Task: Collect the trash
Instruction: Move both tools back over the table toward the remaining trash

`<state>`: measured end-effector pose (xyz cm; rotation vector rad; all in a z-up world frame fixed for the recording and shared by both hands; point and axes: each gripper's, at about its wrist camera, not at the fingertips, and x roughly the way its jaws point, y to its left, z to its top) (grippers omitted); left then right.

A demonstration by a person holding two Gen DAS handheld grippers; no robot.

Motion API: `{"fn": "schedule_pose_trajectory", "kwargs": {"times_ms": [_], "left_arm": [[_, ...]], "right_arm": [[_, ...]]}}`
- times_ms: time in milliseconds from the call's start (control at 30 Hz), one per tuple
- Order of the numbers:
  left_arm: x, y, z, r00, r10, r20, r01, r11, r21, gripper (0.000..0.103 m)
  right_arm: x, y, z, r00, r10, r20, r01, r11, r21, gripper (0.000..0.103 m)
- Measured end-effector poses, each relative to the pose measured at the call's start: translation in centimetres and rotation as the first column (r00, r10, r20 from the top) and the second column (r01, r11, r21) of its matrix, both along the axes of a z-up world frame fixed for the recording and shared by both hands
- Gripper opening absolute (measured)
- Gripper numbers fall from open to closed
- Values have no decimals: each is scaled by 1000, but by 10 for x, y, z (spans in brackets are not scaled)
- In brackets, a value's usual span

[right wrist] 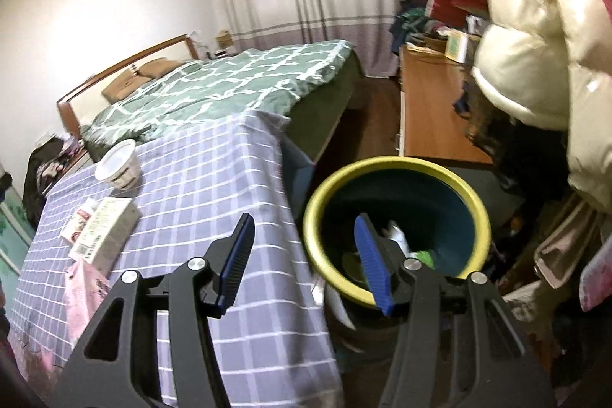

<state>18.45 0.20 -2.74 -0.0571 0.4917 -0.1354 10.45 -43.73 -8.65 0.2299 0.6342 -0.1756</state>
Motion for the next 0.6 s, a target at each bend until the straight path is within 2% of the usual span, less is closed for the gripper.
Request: {"fn": "schedule_pose_trajectory", "kwargs": {"times_ms": [267,433,600], "left_arm": [[1,86,-40,985,174,7,-174,985,6,98],[2,104,-47,978,210,-21,-210,977,-22,98],[0,104,-48,976,213,-34,-215,976,-44,98]], "right_arm": [[19,43,4,996,79,-29,-80,996,-33,53],[28,66,0,990,127,-53,-129,991,-37,53],[33,92,-4,978,194,-72,-196,980,-21,54]]}}
